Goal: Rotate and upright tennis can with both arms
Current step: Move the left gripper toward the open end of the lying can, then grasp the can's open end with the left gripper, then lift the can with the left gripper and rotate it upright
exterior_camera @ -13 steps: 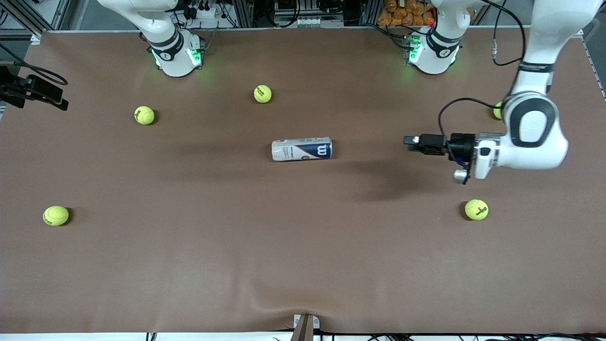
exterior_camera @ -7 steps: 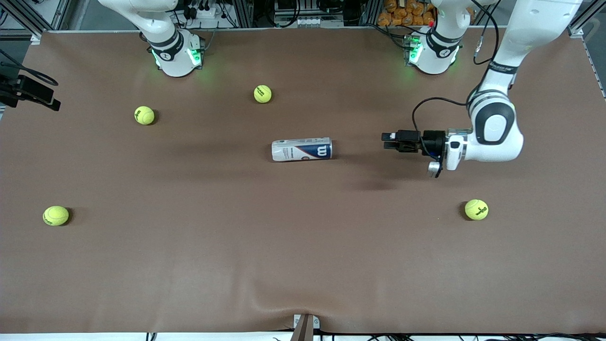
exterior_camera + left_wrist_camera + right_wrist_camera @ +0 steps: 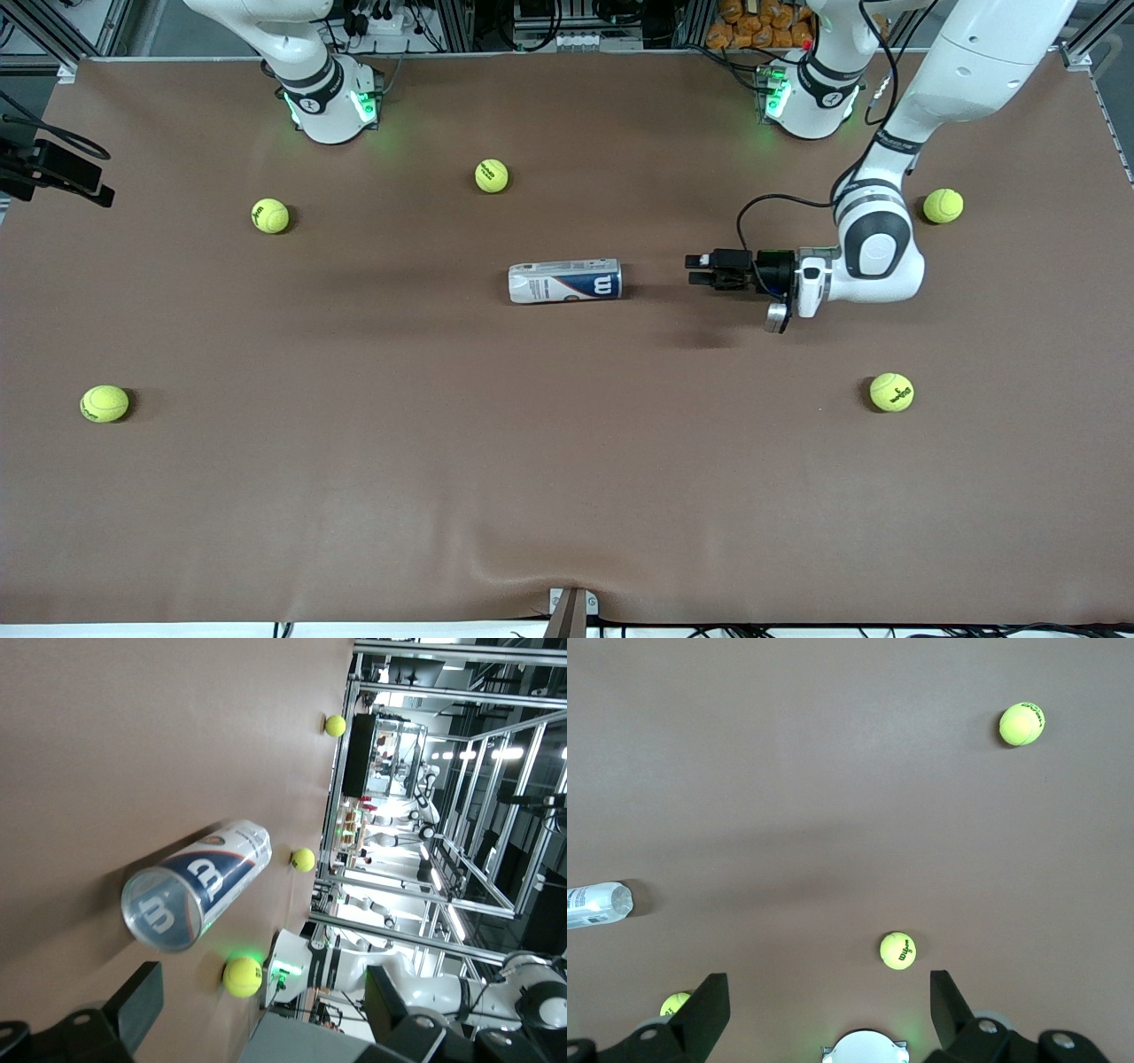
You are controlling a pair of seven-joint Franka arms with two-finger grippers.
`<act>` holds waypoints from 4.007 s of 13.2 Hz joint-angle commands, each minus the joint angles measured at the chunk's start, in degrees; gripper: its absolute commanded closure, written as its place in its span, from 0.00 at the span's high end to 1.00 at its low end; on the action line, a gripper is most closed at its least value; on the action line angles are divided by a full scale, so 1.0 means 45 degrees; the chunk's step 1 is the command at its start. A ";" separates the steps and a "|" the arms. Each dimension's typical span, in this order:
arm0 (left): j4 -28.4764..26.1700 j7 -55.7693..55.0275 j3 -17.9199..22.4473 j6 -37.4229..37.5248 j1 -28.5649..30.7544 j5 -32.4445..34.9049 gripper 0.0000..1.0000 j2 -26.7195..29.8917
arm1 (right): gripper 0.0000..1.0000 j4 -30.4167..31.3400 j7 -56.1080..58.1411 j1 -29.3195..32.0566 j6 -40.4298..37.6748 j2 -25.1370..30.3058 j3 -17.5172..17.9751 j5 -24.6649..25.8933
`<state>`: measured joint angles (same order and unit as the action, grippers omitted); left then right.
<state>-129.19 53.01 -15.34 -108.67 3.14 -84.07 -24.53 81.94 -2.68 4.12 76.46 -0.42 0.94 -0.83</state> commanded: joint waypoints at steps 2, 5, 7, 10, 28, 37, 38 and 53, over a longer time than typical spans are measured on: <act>0.0037 0.1030 -0.0067 -0.1062 -0.1124 -0.1762 1.00 -0.0641 | 1.00 -0.0103 -0.0050 0.0276 0.0020 0.0055 0.0241 -0.0050; 0.0076 0.1969 -0.0067 -0.1397 -0.1693 -0.2858 1.00 -0.1169 | 1.00 -0.0122 -0.0050 0.0277 0.0020 0.0055 0.0222 -0.0129; 0.0174 0.2591 -0.0067 -0.1709 -0.2044 -0.3442 1.00 -0.1637 | 1.00 -0.0122 -0.0050 0.0277 0.0020 0.0055 0.0222 -0.0148; 0.0291 0.2966 -0.0067 -0.1730 -0.2707 -0.4613 1.00 -0.1872 | 1.00 -0.0122 -0.0069 0.0277 0.0020 0.0055 0.0222 -0.0129; 0.1424 0.2908 -0.0067 -0.1710 -0.3530 -0.5341 0.00 -0.2773 | 1.00 -0.0122 -0.0069 0.0257 0.0020 0.0055 0.0241 -0.0109; 0.2770 -0.1598 -0.0478 -0.2175 -0.3704 -0.4894 0.00 -0.1153 | 1.00 -0.0122 -0.0069 0.0276 0.0020 0.0055 0.0241 -0.0051; 0.2985 -0.2068 -0.0478 -0.2817 -0.3841 -0.4563 0.00 -0.1035 | 1.00 -0.0122 -0.0069 0.0257 0.0020 0.0055 0.0222 -0.0070; 0.7415 -1.5770 -0.0380 -0.4410 -0.4213 0.9724 0.00 -0.0018 | 1.00 -0.0161 0.0087 0.0140 0.0020 0.0055 0.0320 0.0574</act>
<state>-99.11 -8.52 -17.29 -130.28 -15.22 -48.30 -25.94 81.75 -2.60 4.12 76.69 -0.42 1.61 0.81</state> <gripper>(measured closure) 0.956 0.000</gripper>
